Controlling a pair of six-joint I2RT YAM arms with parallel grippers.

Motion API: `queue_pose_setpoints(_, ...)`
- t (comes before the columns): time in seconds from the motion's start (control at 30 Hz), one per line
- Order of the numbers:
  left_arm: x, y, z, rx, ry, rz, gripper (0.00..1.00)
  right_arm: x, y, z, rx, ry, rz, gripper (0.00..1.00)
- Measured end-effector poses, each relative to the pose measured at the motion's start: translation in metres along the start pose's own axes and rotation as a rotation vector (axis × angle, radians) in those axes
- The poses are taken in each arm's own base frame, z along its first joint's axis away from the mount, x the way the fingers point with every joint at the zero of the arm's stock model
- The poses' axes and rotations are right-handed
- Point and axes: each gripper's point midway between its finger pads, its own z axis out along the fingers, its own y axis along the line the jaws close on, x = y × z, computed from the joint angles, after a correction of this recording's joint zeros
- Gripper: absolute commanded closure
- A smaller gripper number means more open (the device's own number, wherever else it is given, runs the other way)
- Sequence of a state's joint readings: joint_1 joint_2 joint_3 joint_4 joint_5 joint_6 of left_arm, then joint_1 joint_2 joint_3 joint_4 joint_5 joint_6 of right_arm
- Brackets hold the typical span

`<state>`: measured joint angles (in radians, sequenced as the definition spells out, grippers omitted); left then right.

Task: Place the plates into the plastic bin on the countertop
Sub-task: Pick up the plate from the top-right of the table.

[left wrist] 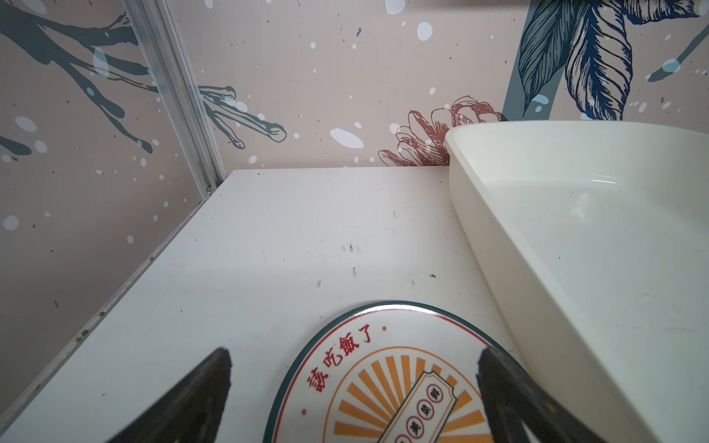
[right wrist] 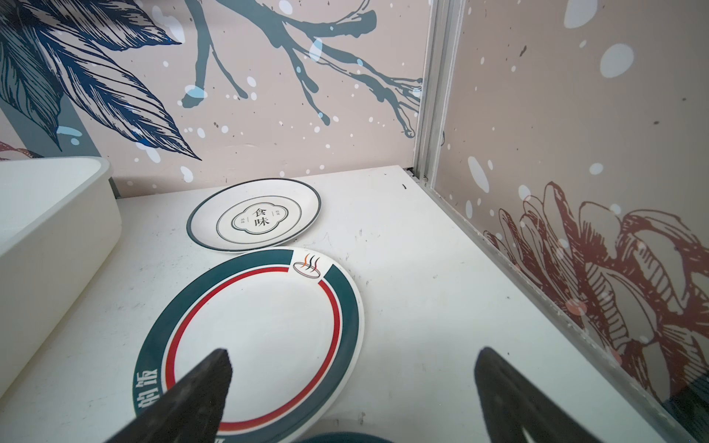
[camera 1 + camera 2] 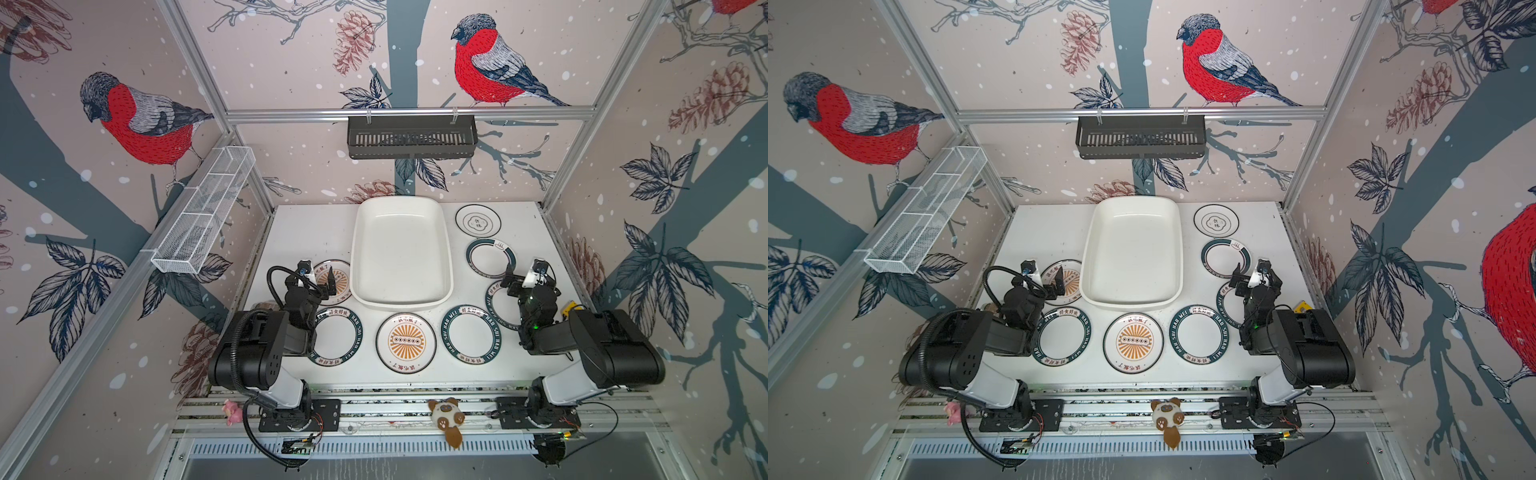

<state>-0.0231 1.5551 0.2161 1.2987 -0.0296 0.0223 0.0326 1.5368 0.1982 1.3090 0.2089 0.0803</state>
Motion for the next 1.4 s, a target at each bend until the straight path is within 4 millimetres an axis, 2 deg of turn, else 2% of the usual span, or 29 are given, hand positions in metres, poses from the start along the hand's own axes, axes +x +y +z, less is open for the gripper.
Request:
queue_pose_setpoints(0.97, -0.001, 0.001, 0.001, -0.008, -0.002, -0.005, 0.0, -0.002, 0.002, 0.0, 0.007, 0.001, -0.002, 0.0)
queue_pose_setpoints(1.17, -0.018, 0.009, 0.003, -0.051, -0.025, -0.017, 0.01, -0.046, 0.005, 0.011, 0.041, -0.048, 0.007, 0.0)
queue_pose_setpoints(1.3, -0.037, 0.01, 0.018, -0.056, -0.012, -0.016, 0.01, -0.055, 0.0, 0.007, 0.076, -0.037, 0.006, 0.0)
queue_pose_setpoints(1.4, -0.044, 0.013, 0.022, -0.075, 0.01, -0.015, 0.01, -0.075, -0.001, 0.006, 0.096, -0.051, 0.041, 0.0)
